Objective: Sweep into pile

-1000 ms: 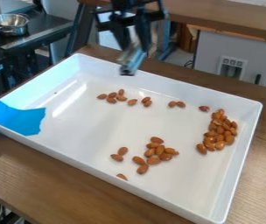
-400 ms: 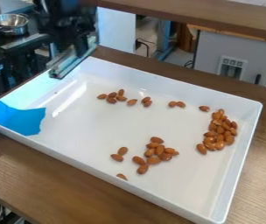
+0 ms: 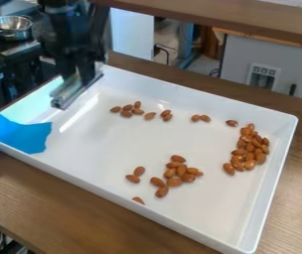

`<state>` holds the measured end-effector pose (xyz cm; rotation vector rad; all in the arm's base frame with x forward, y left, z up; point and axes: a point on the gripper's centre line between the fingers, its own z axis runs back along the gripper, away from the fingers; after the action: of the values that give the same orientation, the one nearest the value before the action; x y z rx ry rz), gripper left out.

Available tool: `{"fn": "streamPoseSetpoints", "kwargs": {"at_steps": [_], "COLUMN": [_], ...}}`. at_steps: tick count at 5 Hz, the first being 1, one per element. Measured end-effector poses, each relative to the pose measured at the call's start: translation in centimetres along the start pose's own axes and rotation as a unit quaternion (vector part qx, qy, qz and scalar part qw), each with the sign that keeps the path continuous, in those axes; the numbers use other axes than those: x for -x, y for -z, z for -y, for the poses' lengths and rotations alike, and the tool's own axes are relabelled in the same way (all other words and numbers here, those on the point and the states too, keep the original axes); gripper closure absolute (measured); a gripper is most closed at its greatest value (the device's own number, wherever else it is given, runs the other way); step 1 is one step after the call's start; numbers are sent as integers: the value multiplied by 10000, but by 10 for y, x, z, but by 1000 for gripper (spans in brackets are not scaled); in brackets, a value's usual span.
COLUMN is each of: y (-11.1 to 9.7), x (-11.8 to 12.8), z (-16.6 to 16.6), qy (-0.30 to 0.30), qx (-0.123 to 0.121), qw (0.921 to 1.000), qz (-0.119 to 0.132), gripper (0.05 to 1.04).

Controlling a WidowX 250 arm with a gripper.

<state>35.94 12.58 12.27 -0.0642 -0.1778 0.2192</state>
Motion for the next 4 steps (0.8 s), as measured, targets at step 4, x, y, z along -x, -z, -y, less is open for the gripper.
{"fn": "streamPoseSetpoints", "kwargs": {"at_steps": [4], "y": [52], "x": [-11], "z": [3], "qy": [215], "qx": [-726], "qw": [9969], "qz": [-217], "gripper": [721]}}
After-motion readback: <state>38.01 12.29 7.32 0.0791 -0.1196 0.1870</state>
